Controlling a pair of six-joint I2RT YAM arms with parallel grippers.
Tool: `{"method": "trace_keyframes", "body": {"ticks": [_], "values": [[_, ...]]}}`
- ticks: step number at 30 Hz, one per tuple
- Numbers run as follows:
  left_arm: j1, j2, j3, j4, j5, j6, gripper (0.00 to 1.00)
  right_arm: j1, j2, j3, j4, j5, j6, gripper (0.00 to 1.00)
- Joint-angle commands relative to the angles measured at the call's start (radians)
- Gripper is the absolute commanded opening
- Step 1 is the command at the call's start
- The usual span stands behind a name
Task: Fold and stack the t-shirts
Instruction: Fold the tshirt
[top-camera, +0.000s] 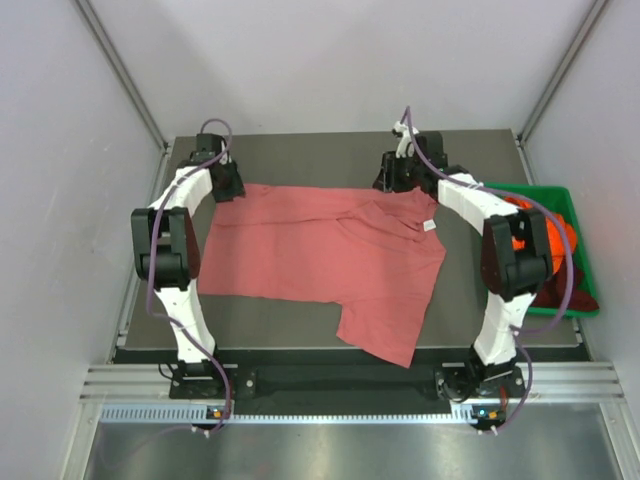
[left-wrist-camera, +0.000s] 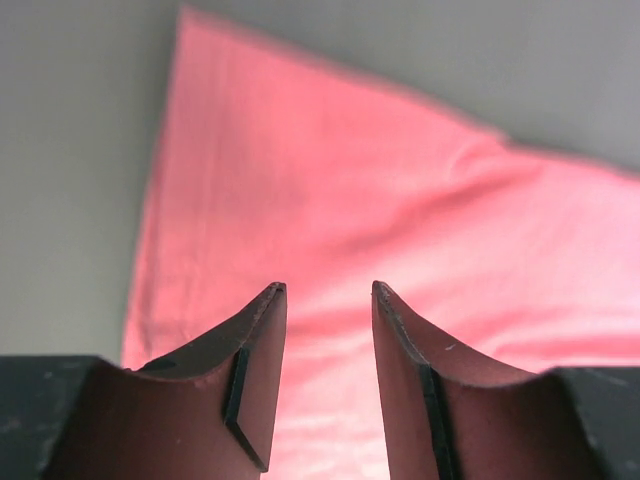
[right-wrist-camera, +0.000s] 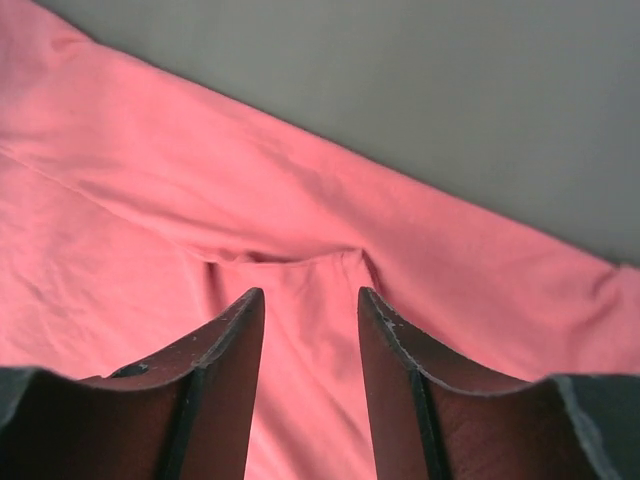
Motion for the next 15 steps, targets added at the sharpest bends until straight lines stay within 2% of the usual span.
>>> {"method": "trace_keyframes", "body": {"ticks": [1, 4, 8, 15], "values": [[0.013, -0.066, -0.090, 0.046, 0.054, -0.052, 0.45, 0.002, 0.092, 0.088, -0.059, -0.105, -0.147, 0.43], [0.015, -0.080, -0.123, 0.085, 0.101, -0.075, 0.45, 0.003, 0.155, 0.139, -0.100, -0.112, -0.171, 0.44], [0.015, -0.063, -0.086, 0.066, 0.118, -0.079, 0.44, 0.002, 0.207, 0.170, -0.125, -0.123, -0.214, 0.43], [0.015, -0.067, -0.095, 0.066, 0.109, -0.078, 0.44, 0.003, 0.242, 0.142, -0.091, -0.143, -0.205, 0.41]]}}
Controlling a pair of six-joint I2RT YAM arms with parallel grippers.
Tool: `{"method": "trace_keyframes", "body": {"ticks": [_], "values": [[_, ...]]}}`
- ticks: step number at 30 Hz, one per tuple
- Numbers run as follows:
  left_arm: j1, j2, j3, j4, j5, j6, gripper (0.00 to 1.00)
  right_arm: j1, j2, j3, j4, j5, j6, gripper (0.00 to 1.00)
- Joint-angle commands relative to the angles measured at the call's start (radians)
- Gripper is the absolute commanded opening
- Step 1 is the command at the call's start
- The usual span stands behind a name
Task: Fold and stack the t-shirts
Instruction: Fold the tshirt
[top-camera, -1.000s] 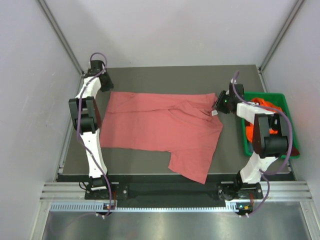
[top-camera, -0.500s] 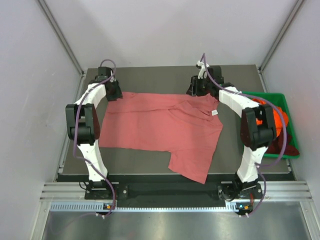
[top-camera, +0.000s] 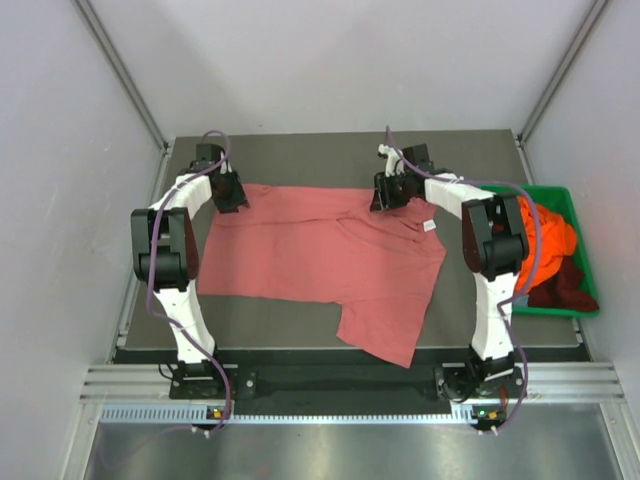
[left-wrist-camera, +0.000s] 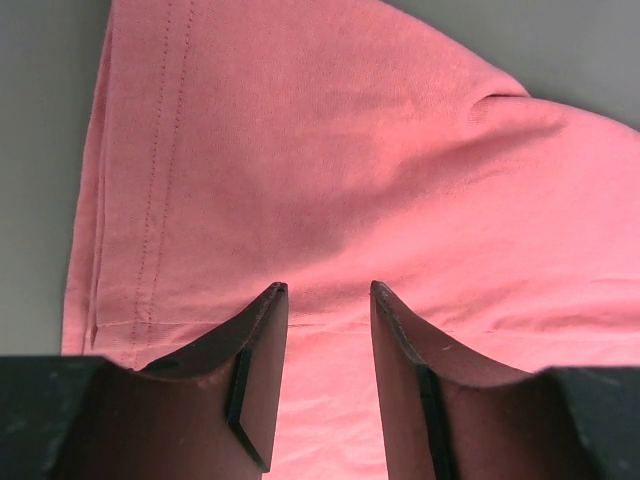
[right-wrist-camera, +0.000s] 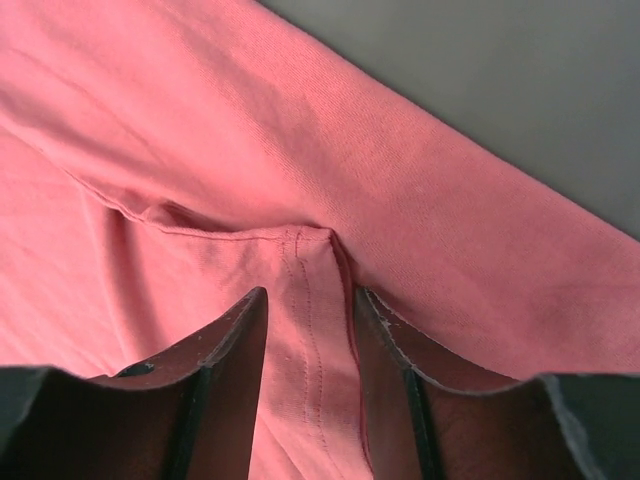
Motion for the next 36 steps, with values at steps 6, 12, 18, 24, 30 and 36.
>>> {"method": "trace_keyframes", "body": {"ticks": [6, 12, 18, 24, 30, 36], "values": [[0.001, -0.046, 0.016, 0.029, 0.007, -0.002, 0.44, 0.011, -0.015, 0.020, 0.035, -0.021, -0.037, 0.06], [0.003, -0.056, 0.017, 0.029, 0.005, -0.012, 0.44, 0.065, -0.124, -0.075, 0.036, 0.018, -0.052, 0.00], [0.003, -0.065, 0.011, 0.018, -0.012, -0.025, 0.44, 0.132, -0.256, -0.184, 0.015, 0.100, -0.043, 0.00], [-0.023, -0.090, -0.048, 0.027, -0.039, -0.074, 0.43, 0.203, -0.299, -0.302, 0.035, 0.164, -0.012, 0.00], [-0.083, -0.156, -0.124, 0.084, -0.030, -0.108, 0.44, 0.267, -0.369, -0.364, -0.013, 0.238, -0.012, 0.00], [-0.233, -0.222, -0.199, 0.142, -0.022, -0.150, 0.44, 0.275, -0.500, -0.460, -0.024, 0.313, 0.102, 0.32]]}}
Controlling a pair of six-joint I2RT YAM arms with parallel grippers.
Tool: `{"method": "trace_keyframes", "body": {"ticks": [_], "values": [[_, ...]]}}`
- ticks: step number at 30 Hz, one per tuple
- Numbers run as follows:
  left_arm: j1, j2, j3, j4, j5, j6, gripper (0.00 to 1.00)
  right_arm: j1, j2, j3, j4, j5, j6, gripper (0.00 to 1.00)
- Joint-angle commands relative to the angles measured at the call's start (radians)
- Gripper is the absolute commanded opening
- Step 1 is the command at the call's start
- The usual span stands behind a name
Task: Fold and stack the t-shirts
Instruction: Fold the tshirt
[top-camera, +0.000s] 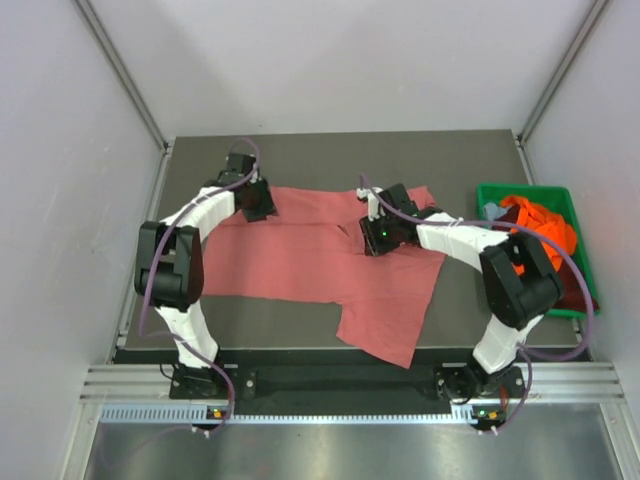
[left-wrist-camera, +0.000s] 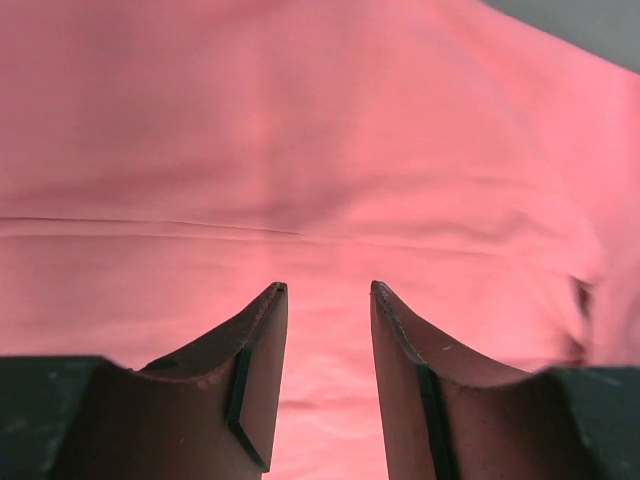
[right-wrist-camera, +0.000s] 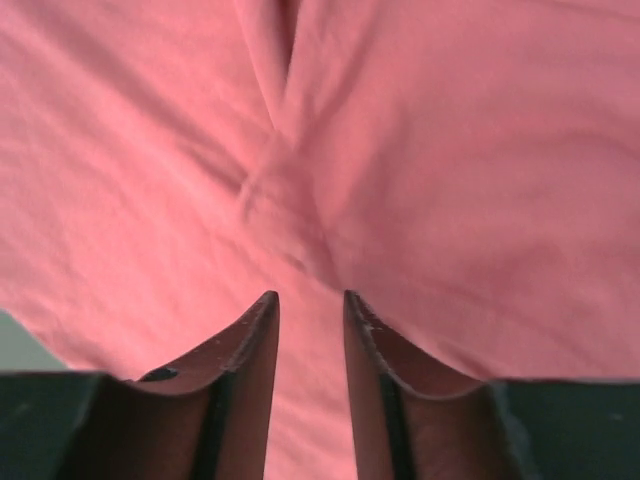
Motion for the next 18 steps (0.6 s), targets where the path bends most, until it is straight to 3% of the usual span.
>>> {"method": "trace_keyframes", "body": {"ticks": [1, 8, 12, 16, 18], "values": [[-0.104, -0.076, -0.032, 0.100, 0.021, -0.055, 0.44, 0.004, -0.144, -0.036, -0.011, 0.090, 0.115, 0.34], [-0.238, -0.071, -0.092, 0.310, 0.117, -0.180, 0.46, -0.123, -0.249, -0.068, -0.048, 0.302, 0.342, 0.33], [-0.149, 0.068, 0.113, 0.155, 0.049, -0.105, 0.46, -0.237, -0.188, -0.037, 0.016, 0.276, 0.319, 0.34], [-0.017, 0.159, 0.192, 0.198, 0.123, -0.131, 0.47, -0.332, -0.094, 0.048, 0.073, 0.223, 0.315, 0.35], [0.041, 0.186, 0.215, 0.213, 0.149, -0.134, 0.47, -0.369, -0.030, 0.085, 0.138, 0.168, 0.286, 0.41]]}}
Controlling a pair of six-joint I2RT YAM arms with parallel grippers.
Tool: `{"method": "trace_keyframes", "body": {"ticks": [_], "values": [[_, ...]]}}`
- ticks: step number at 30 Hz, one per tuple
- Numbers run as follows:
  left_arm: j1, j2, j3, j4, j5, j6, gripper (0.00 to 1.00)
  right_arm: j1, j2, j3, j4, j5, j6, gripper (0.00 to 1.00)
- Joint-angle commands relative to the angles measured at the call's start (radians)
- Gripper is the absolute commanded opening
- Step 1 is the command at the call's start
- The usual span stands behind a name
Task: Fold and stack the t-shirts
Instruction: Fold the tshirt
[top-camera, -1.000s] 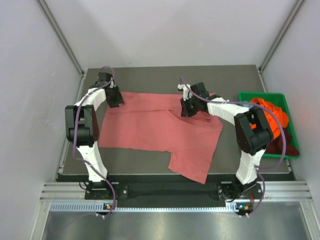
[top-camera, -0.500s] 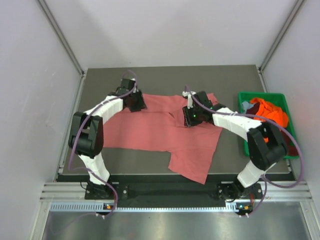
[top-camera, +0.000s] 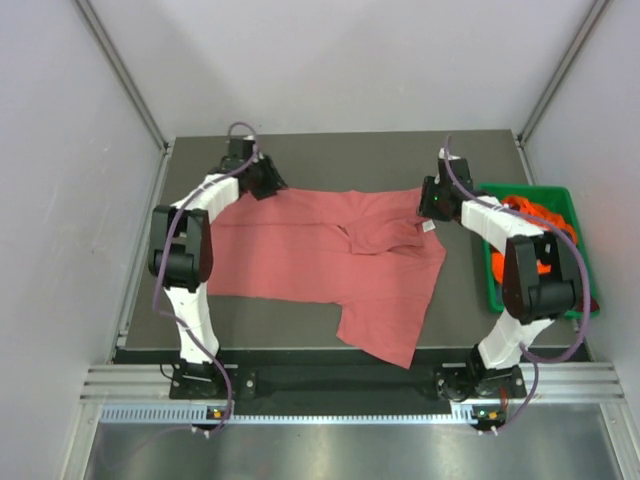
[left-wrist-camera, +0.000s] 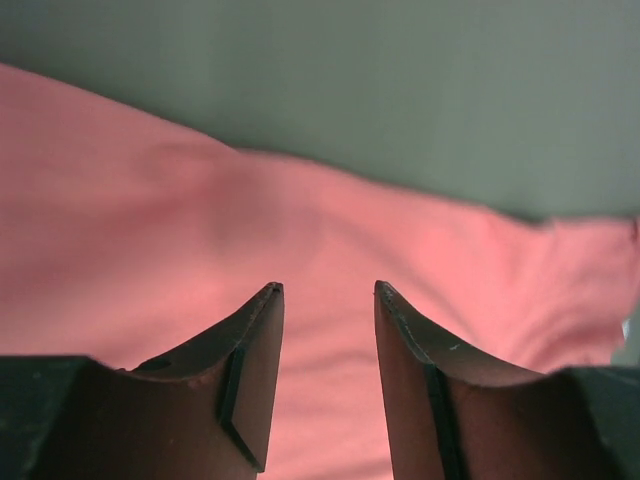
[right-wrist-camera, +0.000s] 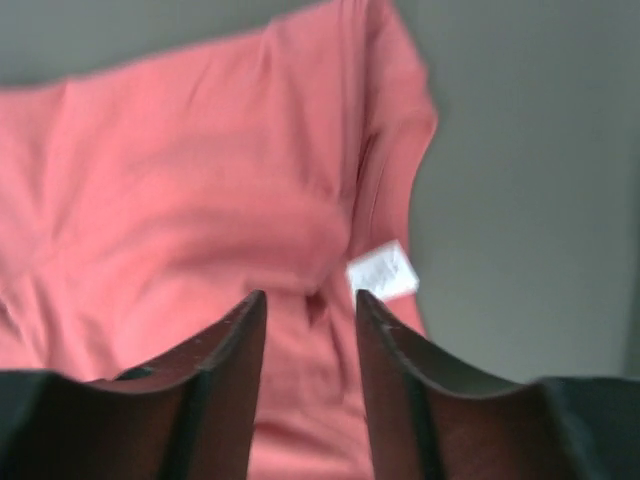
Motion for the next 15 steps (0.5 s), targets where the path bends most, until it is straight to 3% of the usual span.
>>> {"method": "trace_keyframes", "body": {"ticks": [1, 6, 15], "values": [[0.118, 0.072, 0.080, 0.033, 0.038, -0.007, 0.47, -0.047, 0.085, 0.090, 0.136, -0.082, -0.022, 0.43], [0.192, 0.189, 0.183, -0.012, 0.049, 0.013, 0.47, -0.121, 0.251, 0.200, 0.165, -0.164, -0.039, 0.50], [0.232, 0.295, 0.215, 0.027, 0.001, 0.001, 0.45, -0.179, 0.410, 0.323, 0.211, -0.260, -0.010, 0.40]]}}
